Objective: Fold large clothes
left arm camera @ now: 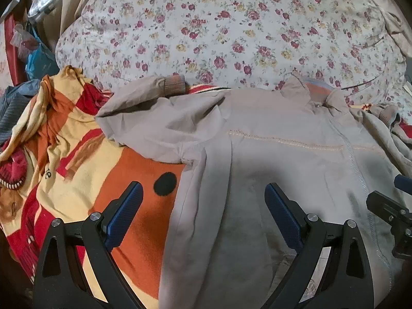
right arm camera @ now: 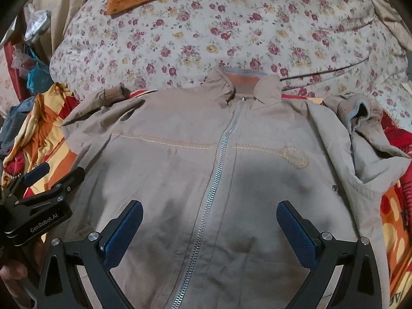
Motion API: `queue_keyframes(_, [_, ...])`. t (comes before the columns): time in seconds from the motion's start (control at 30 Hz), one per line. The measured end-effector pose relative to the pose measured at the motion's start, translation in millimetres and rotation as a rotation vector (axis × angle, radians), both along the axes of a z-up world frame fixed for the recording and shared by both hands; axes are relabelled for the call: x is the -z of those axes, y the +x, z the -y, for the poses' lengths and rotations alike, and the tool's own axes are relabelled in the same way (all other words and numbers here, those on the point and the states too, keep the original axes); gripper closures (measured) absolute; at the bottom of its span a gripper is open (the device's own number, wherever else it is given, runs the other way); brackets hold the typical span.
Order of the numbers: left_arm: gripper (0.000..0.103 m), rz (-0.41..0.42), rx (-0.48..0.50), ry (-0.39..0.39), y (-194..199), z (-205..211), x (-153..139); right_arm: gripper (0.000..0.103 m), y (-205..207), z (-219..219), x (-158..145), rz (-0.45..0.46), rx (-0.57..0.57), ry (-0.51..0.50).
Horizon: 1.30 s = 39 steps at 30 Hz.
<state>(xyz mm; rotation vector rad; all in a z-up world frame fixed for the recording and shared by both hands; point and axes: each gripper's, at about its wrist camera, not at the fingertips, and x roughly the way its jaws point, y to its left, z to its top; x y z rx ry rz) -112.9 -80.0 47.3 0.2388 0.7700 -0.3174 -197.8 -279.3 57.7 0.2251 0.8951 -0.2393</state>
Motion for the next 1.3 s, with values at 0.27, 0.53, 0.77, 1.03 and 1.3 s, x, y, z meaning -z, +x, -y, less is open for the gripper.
queue_keyframes(0.27, [0.008,-0.011,-0.009,-0.01,2,-2,2,0.0,1,4,3,-0.003,0.018,0.025])
queue_keyframes(0.53, [0.008,-0.012,-0.02,-0.014,3,-6,3,0.0,0,2,1,-0.001,0.021,0.007])
queue_keyframes(0.77, [0.008,-0.01,-0.021,-0.015,3,-7,2,0.0,0,3,3,-0.006,0.036,0.027])
queue_keyframes(1.03, [0.008,-0.014,-0.019,-0.009,4,-5,3,0.0,4,0,-3,-0.018,0.015,0.078])
queue_keyframes(1.3, [0.008,-0.044,-0.05,-0.031,12,-12,8,0.0,23,6,-28,0.028,0.009,0.161])
